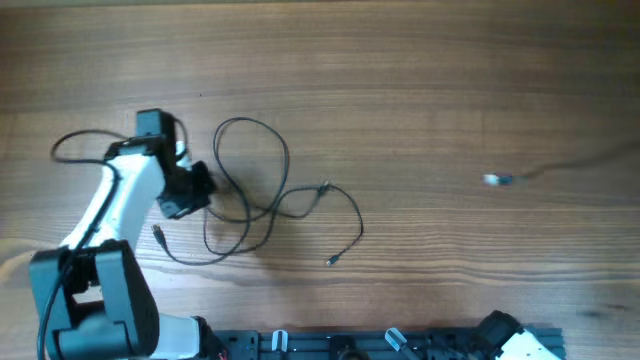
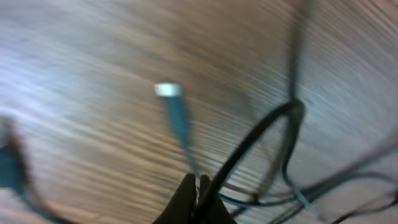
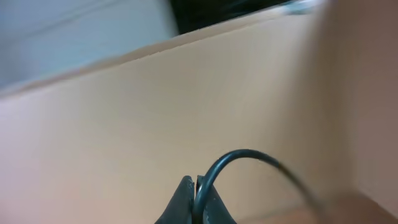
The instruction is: Untangle cables
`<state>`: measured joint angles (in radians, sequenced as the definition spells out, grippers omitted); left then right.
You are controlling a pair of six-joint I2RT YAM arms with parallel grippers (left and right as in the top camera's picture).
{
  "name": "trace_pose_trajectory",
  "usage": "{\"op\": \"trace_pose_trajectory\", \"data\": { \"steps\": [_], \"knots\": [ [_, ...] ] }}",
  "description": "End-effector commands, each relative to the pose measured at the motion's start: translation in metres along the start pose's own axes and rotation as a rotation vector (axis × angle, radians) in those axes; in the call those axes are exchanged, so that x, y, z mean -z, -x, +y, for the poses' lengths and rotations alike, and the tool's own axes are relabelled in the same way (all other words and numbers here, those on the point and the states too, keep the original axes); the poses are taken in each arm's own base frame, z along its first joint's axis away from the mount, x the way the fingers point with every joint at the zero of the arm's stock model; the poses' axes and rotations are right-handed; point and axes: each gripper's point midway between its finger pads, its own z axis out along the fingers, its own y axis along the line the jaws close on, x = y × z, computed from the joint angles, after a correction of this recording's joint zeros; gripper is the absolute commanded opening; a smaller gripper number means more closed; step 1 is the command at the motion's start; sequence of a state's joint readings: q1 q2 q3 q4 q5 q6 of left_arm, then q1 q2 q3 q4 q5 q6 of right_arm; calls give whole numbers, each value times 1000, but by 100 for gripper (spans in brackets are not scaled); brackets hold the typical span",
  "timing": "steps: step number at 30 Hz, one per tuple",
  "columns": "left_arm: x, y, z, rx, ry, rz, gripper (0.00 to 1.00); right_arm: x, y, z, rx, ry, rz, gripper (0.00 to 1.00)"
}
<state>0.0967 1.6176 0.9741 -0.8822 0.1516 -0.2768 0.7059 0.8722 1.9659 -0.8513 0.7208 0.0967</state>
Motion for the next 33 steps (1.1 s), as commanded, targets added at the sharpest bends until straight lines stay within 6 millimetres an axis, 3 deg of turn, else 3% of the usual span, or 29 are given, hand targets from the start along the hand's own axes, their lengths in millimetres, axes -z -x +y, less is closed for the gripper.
{"op": "trace_pose_trajectory", "data": {
  "steps": [1, 4, 10, 12, 16, 19, 22, 24, 29, 32, 33],
  "knots": [
    [-2, -14, -40, -221, -53, -3, 4, -12, -53, 113, 321, 534, 128, 4],
    [-5, -22, -60, -298, -63, -10, 4, -30, -90, 125, 410, 535, 239, 4],
    [-7, -28, -76, -358, -74, -19, 4, -69, -148, 114, 549, 365, 429, 4],
    [-6, -27, -76, -358, -76, -24, 4, -82, -170, 106, 618, 282, 500, 4],
    [-6, -27, -77, -359, -76, -25, 4, -104, -194, 95, 699, 148, 566, 4],
    [-6, -27, -76, -358, -75, -23, 4, -125, -210, 83, 661, 48, 608, 4],
    [-7, -28, -76, -357, -73, -19, 4, -149, -229, 58, 563, -76, 669, 4],
    [-7, -28, -75, -356, -72, -16, 4, -160, -254, 54, 517, -31, 754, 4],
    [-7, -31, -73, -352, -66, -4, 4, -161, -342, 79, 376, 294, 1073, 4],
    [-7, -34, -71, -350, -60, 10, 4, -158, -378, 74, 389, 308, 1201, 4],
    [-7, -35, -71, -349, -59, 13, 4, -156, -388, 72, 401, 314, 1239, 10]
  ]
}}
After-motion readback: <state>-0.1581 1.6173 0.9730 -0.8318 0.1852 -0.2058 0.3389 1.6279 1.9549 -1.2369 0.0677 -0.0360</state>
